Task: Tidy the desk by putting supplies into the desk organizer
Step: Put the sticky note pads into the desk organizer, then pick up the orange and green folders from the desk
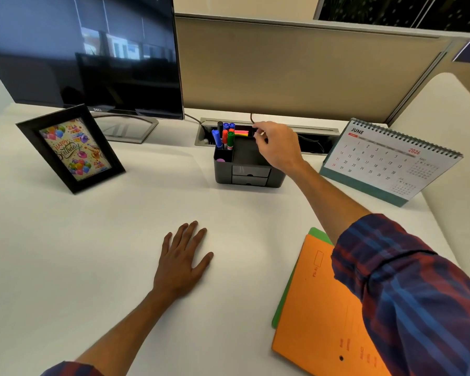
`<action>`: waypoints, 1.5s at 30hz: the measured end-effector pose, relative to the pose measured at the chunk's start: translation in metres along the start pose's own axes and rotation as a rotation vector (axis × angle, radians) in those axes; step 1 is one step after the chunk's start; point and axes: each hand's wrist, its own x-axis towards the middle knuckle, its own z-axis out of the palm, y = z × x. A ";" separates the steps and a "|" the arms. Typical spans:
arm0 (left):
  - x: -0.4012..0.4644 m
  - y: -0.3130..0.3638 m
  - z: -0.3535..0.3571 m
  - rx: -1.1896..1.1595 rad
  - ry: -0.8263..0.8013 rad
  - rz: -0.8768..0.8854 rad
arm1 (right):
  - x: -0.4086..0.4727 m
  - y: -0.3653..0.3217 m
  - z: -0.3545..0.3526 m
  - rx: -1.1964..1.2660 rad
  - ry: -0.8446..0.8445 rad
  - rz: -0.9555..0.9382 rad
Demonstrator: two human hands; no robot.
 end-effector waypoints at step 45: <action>-0.070 0.060 0.017 -0.067 0.011 0.056 | -0.293 0.122 -0.096 -0.129 -0.697 0.603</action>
